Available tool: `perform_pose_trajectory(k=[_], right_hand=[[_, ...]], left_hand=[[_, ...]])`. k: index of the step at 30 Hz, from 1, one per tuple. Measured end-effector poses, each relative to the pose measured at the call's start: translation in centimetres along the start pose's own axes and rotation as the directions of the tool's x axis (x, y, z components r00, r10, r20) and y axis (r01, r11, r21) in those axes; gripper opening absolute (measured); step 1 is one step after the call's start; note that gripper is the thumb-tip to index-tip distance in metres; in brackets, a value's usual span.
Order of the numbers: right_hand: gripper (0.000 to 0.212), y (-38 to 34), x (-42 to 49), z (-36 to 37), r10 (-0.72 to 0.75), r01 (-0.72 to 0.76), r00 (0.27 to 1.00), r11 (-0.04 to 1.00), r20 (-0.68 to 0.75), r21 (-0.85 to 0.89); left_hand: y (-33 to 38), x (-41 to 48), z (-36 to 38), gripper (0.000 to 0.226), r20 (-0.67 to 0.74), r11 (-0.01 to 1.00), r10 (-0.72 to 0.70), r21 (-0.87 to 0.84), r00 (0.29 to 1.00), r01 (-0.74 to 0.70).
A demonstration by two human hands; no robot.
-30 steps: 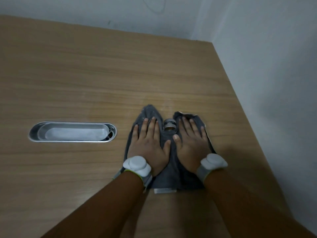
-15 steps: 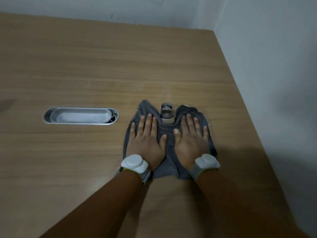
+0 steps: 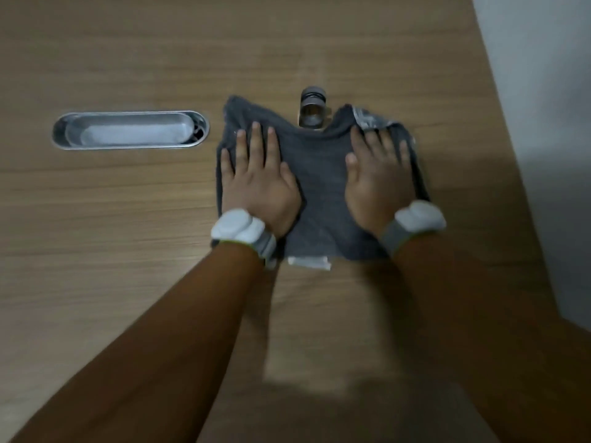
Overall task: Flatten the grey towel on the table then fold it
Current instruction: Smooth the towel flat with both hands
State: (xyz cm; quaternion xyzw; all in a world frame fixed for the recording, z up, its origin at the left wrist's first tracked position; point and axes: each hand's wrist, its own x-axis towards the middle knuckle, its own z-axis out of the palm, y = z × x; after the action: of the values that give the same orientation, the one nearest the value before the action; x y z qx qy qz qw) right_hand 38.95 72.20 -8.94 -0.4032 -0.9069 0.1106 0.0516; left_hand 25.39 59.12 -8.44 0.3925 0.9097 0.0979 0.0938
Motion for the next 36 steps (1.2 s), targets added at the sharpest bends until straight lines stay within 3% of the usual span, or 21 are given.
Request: perform_pose_trajectory(k=[5, 9, 11, 14, 17, 22, 27, 33, 36], right_hand=[[0.041, -0.2, 9.7, -0.9, -0.186, 0.174, 0.982, 0.965, 0.043, 0.197], [0.025, -0.4, 11.9, -1.2, -0.26, 0.216, 0.955, 0.94, 0.142, 0.264], [0.026, -0.5, 12.1, -1.5, -0.266, 0.217, 0.953, 0.933, 0.142, 0.287], [0.044, -1.5, 12.2, -2.0, -0.296, 0.252, 0.947, 0.926, 0.128, 0.282], [0.056, -1.8, 11.7, -1.8, -0.315, 0.278, 0.928, 0.941, 0.199, 0.194], [0.05, -0.3, 7.5, -1.0, -0.208, 0.166, 0.972, 0.937, 0.109, 0.307], [0.053, 0.5, 3.1, -0.4, -0.249, 0.22, 0.962, 0.95, 0.113, 0.221], [0.06, 0.5, 7.5, -0.5, -0.095, 0.087, 0.994, 0.988, 0.059, 0.127], [0.061, 0.3, 12.7, -1.0, -0.208, 0.194, 0.971, 0.973, 0.116, 0.124]], left_hand=[[-0.4, 9.2, -0.5, 0.061, 0.013, 0.98, 0.196, 0.027, 0.981, -0.196], [-1.6, 11.9, -0.5, 0.064, 0.038, 0.91, 0.405, 0.078, 0.914, -0.406], [-1.9, 12.4, -0.5, 0.06, 0.027, 0.896, 0.436, 0.081, 0.9, -0.437], [-1.5, 12.3, -1.0, 0.058, 0.013, 0.905, 0.419, 0.07, 0.908, -0.419], [-1.3, 11.6, -1.1, 0.056, 0.04, 0.911, 0.41, 0.022, 0.911, -0.412], [-2.5, 5.6, -1.6, 0.055, 0.061, 0.904, 0.428, -0.026, 0.902, -0.428], [-2.1, -0.9, -1.0, 0.057, 0.059, 0.922, 0.386, -0.02, 0.92, -0.386], [-0.9, 4.1, -0.4, 0.057, -0.044, 0.989, 0.139, -0.051, 0.989, -0.141], [-0.8, 9.3, -0.6, 0.054, -0.004, 0.976, 0.208, -0.07, 0.978, -0.207]])
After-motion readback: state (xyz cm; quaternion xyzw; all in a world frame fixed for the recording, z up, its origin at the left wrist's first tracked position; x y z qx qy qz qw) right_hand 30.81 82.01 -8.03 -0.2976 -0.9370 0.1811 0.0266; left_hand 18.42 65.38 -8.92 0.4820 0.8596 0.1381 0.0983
